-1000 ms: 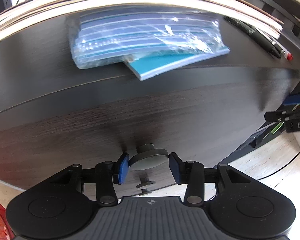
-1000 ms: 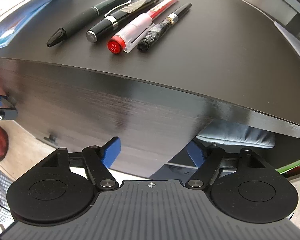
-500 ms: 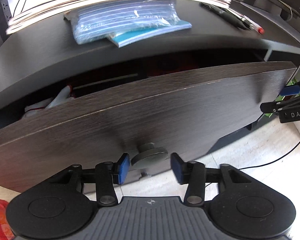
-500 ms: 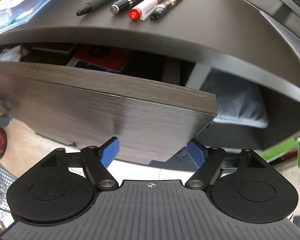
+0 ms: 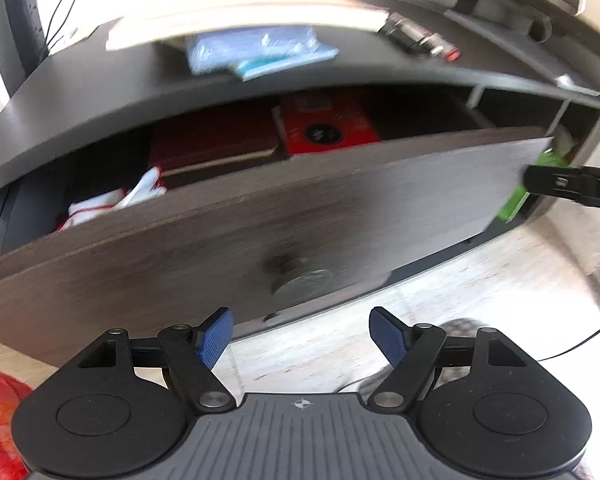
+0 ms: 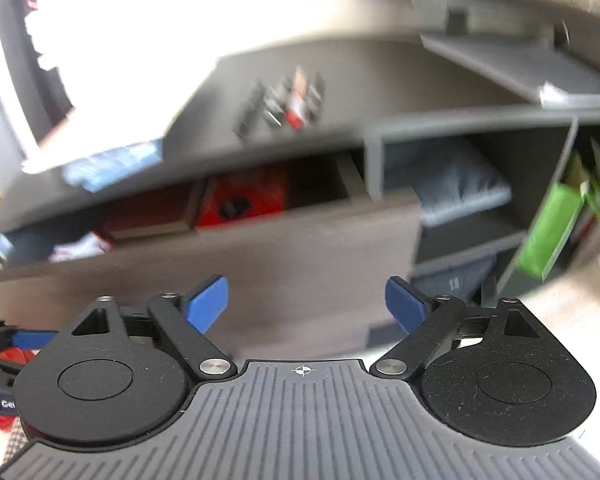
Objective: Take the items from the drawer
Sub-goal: 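Pull the top drawer open by its knob with the left gripper, then release the knob and back off the left tool while the right tool moves over the drawer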
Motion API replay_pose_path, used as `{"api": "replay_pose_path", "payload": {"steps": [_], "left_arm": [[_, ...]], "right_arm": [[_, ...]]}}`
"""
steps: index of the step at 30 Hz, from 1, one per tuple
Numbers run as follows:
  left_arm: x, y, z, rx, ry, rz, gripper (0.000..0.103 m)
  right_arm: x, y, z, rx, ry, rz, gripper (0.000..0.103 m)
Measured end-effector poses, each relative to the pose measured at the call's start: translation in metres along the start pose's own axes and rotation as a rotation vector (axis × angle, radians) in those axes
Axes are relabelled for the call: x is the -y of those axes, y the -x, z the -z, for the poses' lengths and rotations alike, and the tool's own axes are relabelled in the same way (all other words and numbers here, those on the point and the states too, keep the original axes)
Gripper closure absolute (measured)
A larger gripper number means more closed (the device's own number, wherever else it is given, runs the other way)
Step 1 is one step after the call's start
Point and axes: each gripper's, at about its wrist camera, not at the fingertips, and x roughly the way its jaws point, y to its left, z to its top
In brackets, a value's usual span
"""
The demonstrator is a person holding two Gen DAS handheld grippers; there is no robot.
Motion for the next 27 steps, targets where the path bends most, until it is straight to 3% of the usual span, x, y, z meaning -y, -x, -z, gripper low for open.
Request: {"api": "replay_pose_path", "payload": {"steps": [1, 3, 5, 11, 17, 21, 27], "left_arm": [[0.002, 0.015, 0.014, 0.024, 0.002, 0.008, 0.028], [-0.001, 0.039, 0.018, 0.080, 0.018, 0.001, 0.026], [-0.006, 0.055, 0.013, 0.130, 0.039, -0.023, 0.023], [-0.035, 0.053, -0.007, 0.181, 0.127, -0.187, 0.013], [-0.063, 0.051, -0.027, 0.232, 0.215, -0.352, 0.011], [-0.073, 0.039, -0.029, 0.212, 0.231, -0.399, 0.011], [-0.072, 0.017, -0.025, 0.168, 0.232, -0.406, 0.011]], "right_arm": [[-0.008, 0.005, -0.002, 0.025, 0.034, 0.013, 0.033], [-0.022, 0.010, -0.008, 0.055, 0.085, 0.034, 0.037], [-0.026, 0.003, -0.014, 0.046, 0.089, 0.041, 0.037], [-0.037, -0.020, -0.032, 0.018, 0.100, 0.063, 0.033], [-0.048, -0.042, -0.050, -0.010, 0.112, 0.085, 0.022], [-0.054, -0.057, -0.059, -0.031, 0.123, 0.103, 0.022], [-0.055, -0.076, -0.060, -0.073, 0.142, 0.128, 0.021]]}}
